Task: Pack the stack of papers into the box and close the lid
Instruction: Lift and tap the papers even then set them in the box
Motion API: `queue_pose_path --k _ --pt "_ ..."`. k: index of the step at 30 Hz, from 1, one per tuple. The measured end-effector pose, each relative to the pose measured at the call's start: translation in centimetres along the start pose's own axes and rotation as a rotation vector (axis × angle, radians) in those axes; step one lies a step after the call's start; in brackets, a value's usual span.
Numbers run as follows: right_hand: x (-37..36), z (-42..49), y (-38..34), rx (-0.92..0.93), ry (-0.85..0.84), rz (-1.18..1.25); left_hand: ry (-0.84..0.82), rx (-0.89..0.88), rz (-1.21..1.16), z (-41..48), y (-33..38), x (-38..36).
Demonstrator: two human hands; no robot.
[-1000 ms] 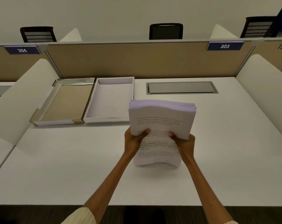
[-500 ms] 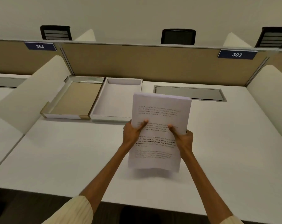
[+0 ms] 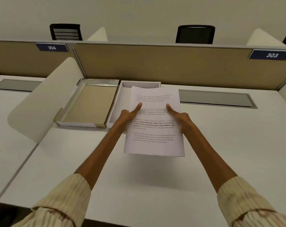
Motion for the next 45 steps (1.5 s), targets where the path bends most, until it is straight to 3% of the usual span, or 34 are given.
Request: queue_pose_path --k 6,15,21,30,39,45 --pt "-5.7 6.0 -2.7 -0.054 0.014 -0.022 -0.147 0.07 -0.045 6.5 0.8 4.8" --pt "-10.2 13.4 -4.7 -0.131 -0.022 -0.155 -0.033 0.155 0.027 17.0 -0.1 7.1" --pt "-10.9 16.5 -4.5 -0.125 0.098 -0.151 -0.008 0.195 -0.021 20.4 -2.3 7.1" --pt "-10.5 18.7 -3.7 -0.079 0.233 -0.195 -0.008 0.151 0.05 23.3 -2.4 6.4" --pt "-10.7 18.4 -3.6 0.016 0.349 -0.415 0.076 0.001 0.282 22.8 -3.2 6.7" --pt "-11.3 17.7 -4.2 0.012 0.386 -0.582 0.043 -0.086 0.499 21.9 -2.6 5.0"
Point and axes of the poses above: each hand's wrist, its own z-axis towards the middle knuckle, its own x-axis out of the back of the hand, y = z × x, the point moved 8 cm from there along z, towards the middle knuckle, and after that the axes turned 7 degrees about -x, right-handed, at the moved point
